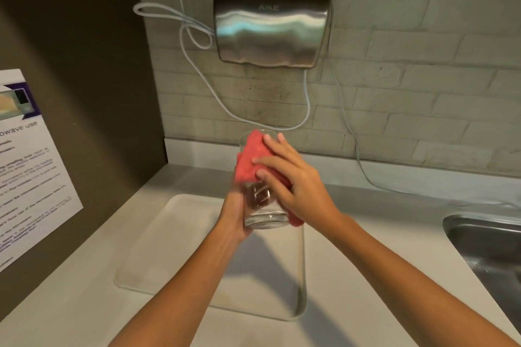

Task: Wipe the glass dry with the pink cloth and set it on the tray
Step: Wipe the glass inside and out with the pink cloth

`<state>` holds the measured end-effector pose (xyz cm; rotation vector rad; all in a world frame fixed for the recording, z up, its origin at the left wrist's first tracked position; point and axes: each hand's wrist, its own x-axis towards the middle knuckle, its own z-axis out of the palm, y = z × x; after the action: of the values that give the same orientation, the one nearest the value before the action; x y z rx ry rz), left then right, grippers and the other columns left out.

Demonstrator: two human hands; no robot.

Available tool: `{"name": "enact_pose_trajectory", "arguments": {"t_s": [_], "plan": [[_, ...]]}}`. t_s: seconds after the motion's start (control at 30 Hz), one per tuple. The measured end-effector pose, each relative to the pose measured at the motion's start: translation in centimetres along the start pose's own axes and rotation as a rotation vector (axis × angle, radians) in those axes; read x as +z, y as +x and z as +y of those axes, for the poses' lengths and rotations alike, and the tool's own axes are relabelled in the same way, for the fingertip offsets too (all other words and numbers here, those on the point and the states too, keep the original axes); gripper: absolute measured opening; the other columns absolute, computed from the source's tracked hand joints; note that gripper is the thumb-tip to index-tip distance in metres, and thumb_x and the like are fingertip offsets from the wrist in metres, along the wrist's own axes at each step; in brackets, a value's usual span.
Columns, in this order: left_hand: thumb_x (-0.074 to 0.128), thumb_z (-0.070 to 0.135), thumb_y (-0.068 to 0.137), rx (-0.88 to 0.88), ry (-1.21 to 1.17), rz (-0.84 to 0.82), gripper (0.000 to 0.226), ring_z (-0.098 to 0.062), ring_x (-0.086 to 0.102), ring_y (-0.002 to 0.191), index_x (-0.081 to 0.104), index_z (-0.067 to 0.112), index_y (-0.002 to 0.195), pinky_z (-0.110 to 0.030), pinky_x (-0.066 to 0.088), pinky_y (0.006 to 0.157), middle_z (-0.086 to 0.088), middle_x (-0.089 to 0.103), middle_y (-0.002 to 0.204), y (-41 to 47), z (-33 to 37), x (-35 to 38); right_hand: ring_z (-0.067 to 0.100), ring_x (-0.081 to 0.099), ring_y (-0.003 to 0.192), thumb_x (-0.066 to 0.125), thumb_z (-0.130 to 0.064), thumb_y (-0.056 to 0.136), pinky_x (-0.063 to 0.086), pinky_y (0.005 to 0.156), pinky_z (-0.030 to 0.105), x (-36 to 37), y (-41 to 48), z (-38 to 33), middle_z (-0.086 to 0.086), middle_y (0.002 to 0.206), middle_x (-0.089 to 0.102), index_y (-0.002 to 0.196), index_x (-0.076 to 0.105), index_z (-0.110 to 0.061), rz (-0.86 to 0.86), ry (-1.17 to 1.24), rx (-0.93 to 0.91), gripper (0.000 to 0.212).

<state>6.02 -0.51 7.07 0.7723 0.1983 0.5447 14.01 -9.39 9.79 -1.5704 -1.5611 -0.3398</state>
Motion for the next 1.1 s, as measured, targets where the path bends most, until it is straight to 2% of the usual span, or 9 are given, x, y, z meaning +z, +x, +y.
{"name": "enact_pose_trajectory", "arguments": {"t_s": [0.13, 0.33, 0.47, 0.57, 0.67, 0.73, 0.87, 1.0, 1.1], "plan": [[0.035, 0.051, 0.095, -0.007, 0.052, -0.015, 0.055, -0.017, 0.073, 0.076, 0.079, 0.019, 0.084, -0.031, 0.06, 0.064, -0.004, 0.077, 0.085, 0.3, 0.2, 0.5, 0.012, 0.015, 0.14, 0.052, -0.029, 0.089, 0.015, 0.112, 0.015, 0.8, -0.2, -1.1, -0.006, 0.145, 0.027, 0.122, 0.057, -0.017, 0.075, 0.091, 0.14, 0.035], [0.034, 0.052, 0.094, 0.037, 0.112, -0.012, 0.054, -0.019, 0.07, 0.082, 0.078, 0.024, 0.085, -0.031, 0.058, 0.069, -0.002, 0.076, 0.088, 0.2, 0.1, -0.1, 0.004, -0.004, 0.141, 0.039, -0.038, 0.094, 0.004, 0.114, 0.017, 0.9, -1.9, -1.7, -0.012, 0.152, 0.008, 0.138, 0.03, -0.031, -0.029, 0.14, 0.172, 0.045], [0.044, 0.055, 0.087, 0.052, 0.161, 0.003, 0.045, -0.024, 0.07, 0.087, 0.064, 0.029, 0.118, -0.041, 0.053, 0.083, -0.012, 0.074, 0.099, -0.2, -0.1, 0.7, 0.001, -0.007, 0.14, 0.033, -0.034, 0.098, 0.004, 0.117, 0.033, 0.4, 0.3, -2.8, -0.014, 0.154, 0.001, 0.142, 0.016, -0.035, 0.079, 0.301, 0.44, 0.047], [0.036, 0.055, 0.092, 0.056, 0.163, -0.007, 0.049, -0.018, 0.069, 0.084, 0.077, 0.028, 0.089, -0.034, 0.052, 0.078, -0.004, 0.074, 0.09, -0.3, -0.2, 0.3, -0.004, -0.013, 0.138, 0.027, -0.04, 0.098, -0.001, 0.116, 0.026, 0.4, -1.5, -3.2, -0.025, 0.149, -0.009, 0.139, 0.01, -0.04, -0.034, 0.292, 0.361, 0.045], [0.036, 0.048, 0.094, 0.052, 0.099, 0.008, 0.045, -0.017, 0.069, 0.086, 0.073, 0.023, 0.098, -0.038, 0.051, 0.083, -0.001, 0.074, 0.095, -0.4, -0.3, 0.1, -0.005, -0.016, 0.137, 0.026, -0.035, 0.098, -0.006, 0.112, 0.014, 0.1, -2.7, -2.8, -0.028, 0.146, -0.008, 0.135, 0.014, -0.042, -0.14, 0.231, 0.219, 0.04], [0.042, 0.047, 0.091, 0.015, 0.051, 0.009, 0.042, -0.023, 0.069, 0.088, 0.071, 0.019, 0.104, -0.046, 0.05, 0.088, -0.008, 0.074, 0.1, -0.5, -0.3, 0.4, 0.002, -0.014, 0.138, 0.029, -0.028, 0.099, -0.004, 0.114, 0.023, -0.1, -1.4, -2.1, -0.021, 0.148, -0.007, 0.134, 0.015, -0.04, -0.091, 0.232, 0.268, 0.039], [0.04, 0.044, 0.092, -0.026, -0.011, -0.026, 0.044, -0.025, 0.074, 0.08, 0.059, 0.016, 0.121, -0.037, 0.059, 0.063, -0.013, 0.076, 0.092, -0.6, 0.1, 1.4, 0.007, -0.007, 0.139, 0.034, -0.028, 0.099, 0.001, 0.117, 0.035, -0.3, 1.1, -1.9, -0.01, 0.154, -0.002, 0.139, 0.021, -0.035, 0.012, 0.253, 0.41, 0.043], [0.029, 0.038, 0.098, -0.021, 0.02, 0.011, 0.045, -0.016, 0.073, 0.061, 0.067, 0.015, 0.092, -0.024, 0.057, 0.05, -0.003, 0.076, 0.07, -0.4, -0.2, 0.5, 0.013, -0.003, 0.142, 0.04, -0.034, 0.093, 0.0, 0.114, 0.018, 0.5, -2.3, -2.2, -0.004, 0.152, 0.01, 0.135, 0.041, -0.023, -0.06, 0.007, 0.09, 0.043], [0.031, 0.044, 0.098, -0.017, 0.069, 0.021, 0.046, -0.017, 0.073, 0.063, 0.067, 0.016, 0.092, -0.026, 0.057, 0.049, -0.004, 0.077, 0.073, -0.6, -0.3, 0.3, 0.013, -0.001, 0.142, 0.039, -0.038, 0.09, 0.002, 0.112, 0.012, 0.8, -2.6, -1.9, -0.004, 0.153, 0.012, 0.132, 0.045, -0.024, -0.067, 0.032, 0.094, 0.045]]}}
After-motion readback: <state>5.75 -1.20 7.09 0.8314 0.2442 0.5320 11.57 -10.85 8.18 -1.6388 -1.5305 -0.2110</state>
